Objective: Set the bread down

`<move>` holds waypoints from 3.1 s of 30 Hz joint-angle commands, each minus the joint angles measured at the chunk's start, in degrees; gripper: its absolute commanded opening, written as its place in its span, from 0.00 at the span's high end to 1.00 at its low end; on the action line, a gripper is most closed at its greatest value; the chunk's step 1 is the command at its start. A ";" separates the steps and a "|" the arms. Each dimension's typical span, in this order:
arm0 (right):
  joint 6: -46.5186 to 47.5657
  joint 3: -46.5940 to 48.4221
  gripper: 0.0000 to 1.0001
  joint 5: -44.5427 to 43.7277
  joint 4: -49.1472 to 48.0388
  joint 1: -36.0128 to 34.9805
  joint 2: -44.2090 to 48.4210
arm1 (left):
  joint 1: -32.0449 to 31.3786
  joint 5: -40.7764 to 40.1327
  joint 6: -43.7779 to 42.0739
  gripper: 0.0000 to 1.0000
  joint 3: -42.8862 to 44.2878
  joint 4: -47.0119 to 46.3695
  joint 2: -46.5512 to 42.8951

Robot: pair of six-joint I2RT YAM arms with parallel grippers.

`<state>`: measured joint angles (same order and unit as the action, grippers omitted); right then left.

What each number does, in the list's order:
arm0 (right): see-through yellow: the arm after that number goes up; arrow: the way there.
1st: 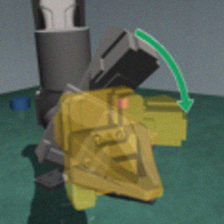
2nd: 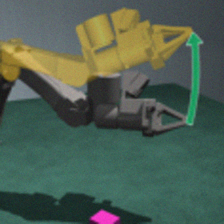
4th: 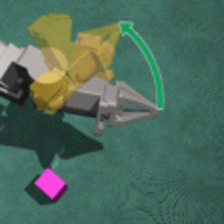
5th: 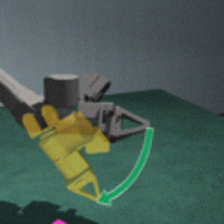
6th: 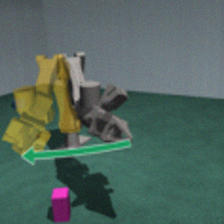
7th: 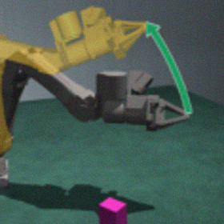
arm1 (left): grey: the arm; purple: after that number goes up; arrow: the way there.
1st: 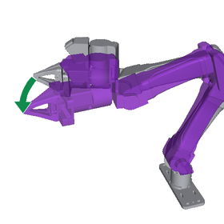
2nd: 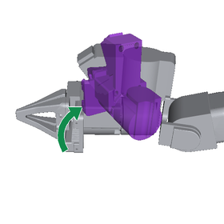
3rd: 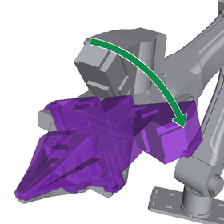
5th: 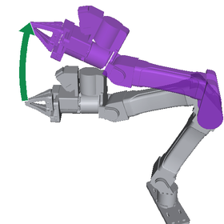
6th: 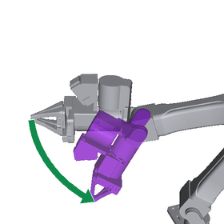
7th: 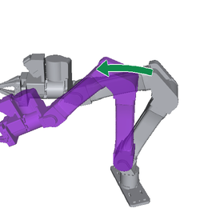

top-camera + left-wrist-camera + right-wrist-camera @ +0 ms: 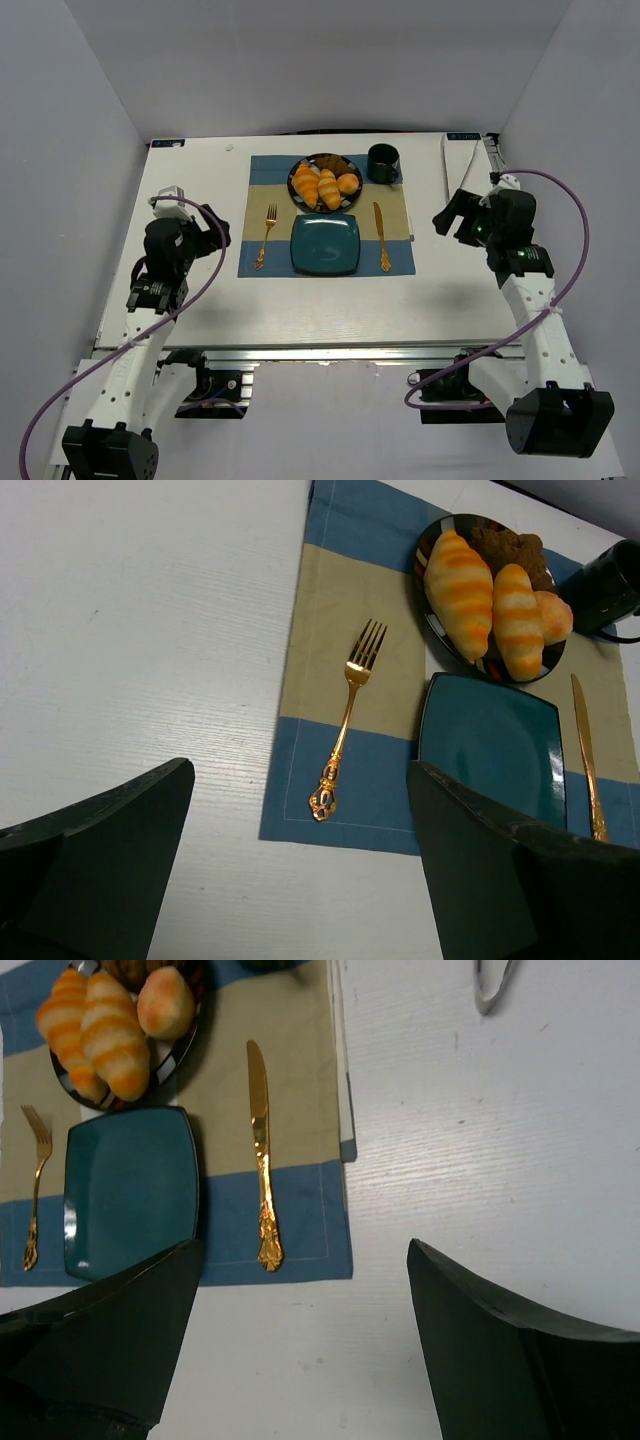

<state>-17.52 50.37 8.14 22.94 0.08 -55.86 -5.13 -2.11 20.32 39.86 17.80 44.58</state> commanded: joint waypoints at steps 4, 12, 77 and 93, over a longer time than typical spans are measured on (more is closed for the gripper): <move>4.15 3.51 0.11 -4.20 -4.48 0.01 -0.48 | -0.24 -1.05 -0.45 0.02 -0.66 -1.54 -3.62; 5.30 6.06 0.11 -5.32 -11.83 0.01 -11.54 | -0.24 -4.57 -0.72 0.02 -0.22 0.30 -4.76; 11.02 59.05 0.48 -14.30 -3.52 3.97 -82.49 | -0.24 -8.61 -0.54 0.02 -0.31 1.53 -0.54; 8.20 44.92 0.54 -15.70 -0.53 0.90 -48.49 | -0.24 -7.91 -0.54 0.02 0.05 1.53 -0.45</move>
<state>-8.45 97.71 -6.96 23.51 2.81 -116.68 -5.13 -10.28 20.12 39.75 19.66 45.17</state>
